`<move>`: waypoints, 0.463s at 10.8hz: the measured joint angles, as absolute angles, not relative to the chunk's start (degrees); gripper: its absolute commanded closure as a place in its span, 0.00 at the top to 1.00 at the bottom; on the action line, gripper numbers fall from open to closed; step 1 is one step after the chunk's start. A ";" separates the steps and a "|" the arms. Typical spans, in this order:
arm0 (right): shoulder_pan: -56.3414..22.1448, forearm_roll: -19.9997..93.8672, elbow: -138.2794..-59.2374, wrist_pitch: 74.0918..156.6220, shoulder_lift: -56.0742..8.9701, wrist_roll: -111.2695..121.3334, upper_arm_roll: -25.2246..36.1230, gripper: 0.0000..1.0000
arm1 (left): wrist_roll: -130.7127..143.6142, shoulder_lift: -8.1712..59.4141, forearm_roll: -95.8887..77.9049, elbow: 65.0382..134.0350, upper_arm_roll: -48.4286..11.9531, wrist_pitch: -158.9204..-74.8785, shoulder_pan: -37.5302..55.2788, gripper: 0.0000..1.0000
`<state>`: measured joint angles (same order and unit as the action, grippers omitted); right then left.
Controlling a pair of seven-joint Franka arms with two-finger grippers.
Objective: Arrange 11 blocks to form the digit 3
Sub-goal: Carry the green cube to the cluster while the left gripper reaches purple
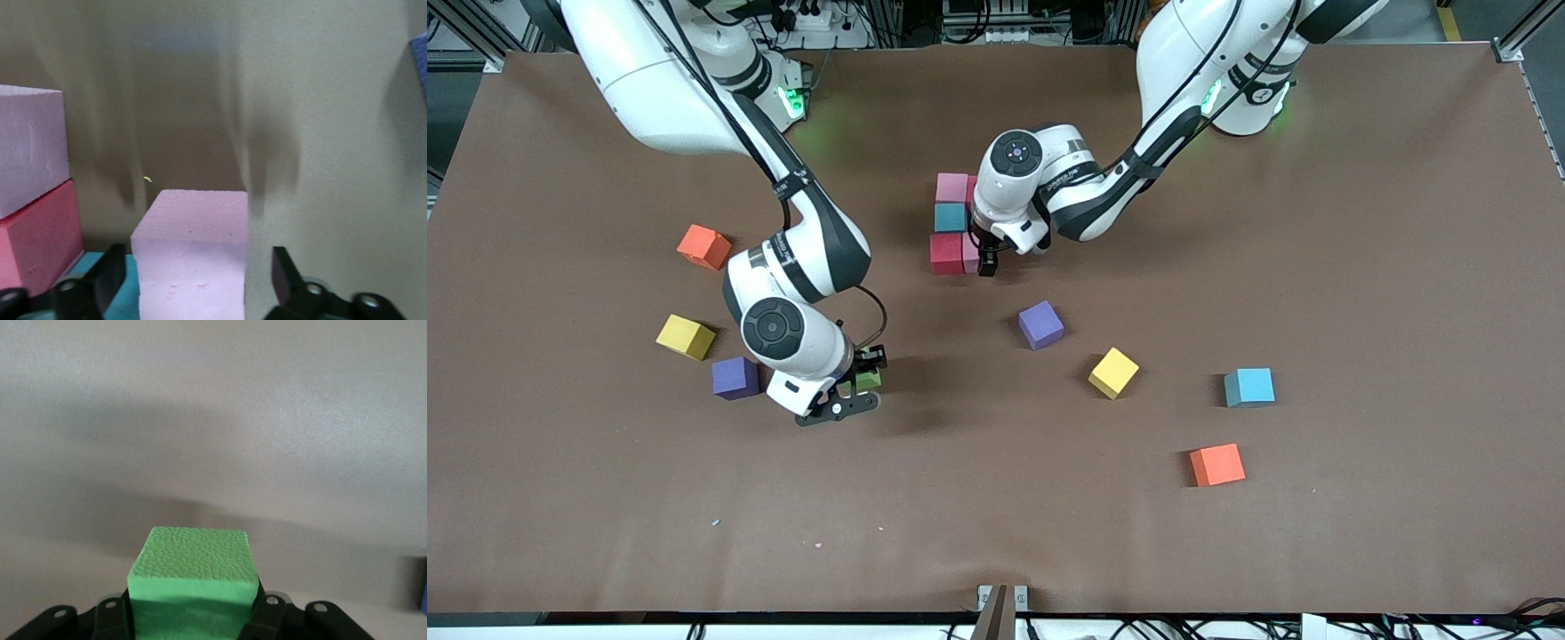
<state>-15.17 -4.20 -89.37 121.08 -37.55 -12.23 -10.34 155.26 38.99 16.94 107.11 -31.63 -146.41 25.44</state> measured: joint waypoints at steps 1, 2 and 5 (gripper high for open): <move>-15.46 -4.19 -90.34 121.81 -37.04 -13.23 -10.42 0.04 | 155.24 38.24 17.05 106.51 -31.62 -144.90 25.37 1.00; -16.37 -4.18 -91.57 122.49 -36.13 -15.22 -10.51 0.04 | 155.24 36.72 17.07 106.06 -31.63 -143.08 25.32 1.00; -20.48 -4.18 -94.30 123.07 -34.16 -23.32 -10.65 0.04 | 153.30 31.89 17.14 105.88 -31.66 -138.41 23.59 1.00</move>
